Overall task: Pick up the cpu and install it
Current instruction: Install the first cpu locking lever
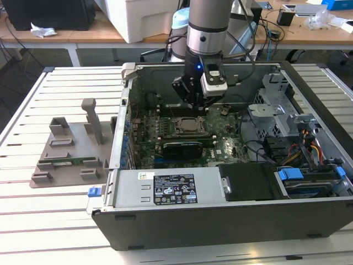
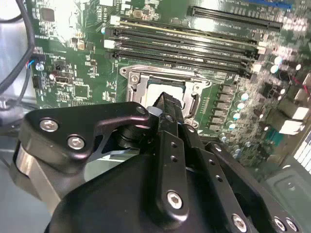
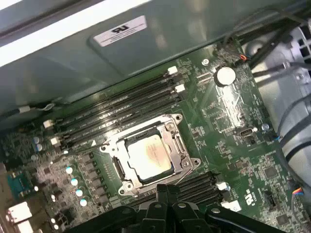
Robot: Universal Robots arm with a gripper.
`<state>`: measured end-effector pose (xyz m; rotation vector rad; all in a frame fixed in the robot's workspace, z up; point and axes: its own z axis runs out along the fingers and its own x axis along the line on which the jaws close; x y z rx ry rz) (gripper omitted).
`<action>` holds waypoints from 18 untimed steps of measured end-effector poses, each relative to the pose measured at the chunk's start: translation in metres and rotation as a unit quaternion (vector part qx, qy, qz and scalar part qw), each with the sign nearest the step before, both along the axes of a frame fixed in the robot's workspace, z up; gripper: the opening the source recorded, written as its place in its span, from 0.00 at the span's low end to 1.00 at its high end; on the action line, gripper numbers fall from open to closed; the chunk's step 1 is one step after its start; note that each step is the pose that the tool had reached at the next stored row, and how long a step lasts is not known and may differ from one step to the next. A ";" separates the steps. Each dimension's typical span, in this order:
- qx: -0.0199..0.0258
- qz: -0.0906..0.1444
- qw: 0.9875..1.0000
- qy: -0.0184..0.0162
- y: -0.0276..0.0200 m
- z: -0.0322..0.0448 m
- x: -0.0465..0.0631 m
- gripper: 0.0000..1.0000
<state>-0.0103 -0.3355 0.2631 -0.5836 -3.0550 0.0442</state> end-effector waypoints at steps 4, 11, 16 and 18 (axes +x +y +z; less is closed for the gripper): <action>0.000 0.061 0.998 0.000 0.0000 0.0000 0.000 0.11; 0.000 0.129 0.992 0.000 0.0000 0.0000 0.000 0.11; 0.000 0.178 0.984 0.000 0.0000 0.0000 0.000 0.11; 0.000 0.189 0.982 0.000 0.0000 0.0000 0.000 0.11</action>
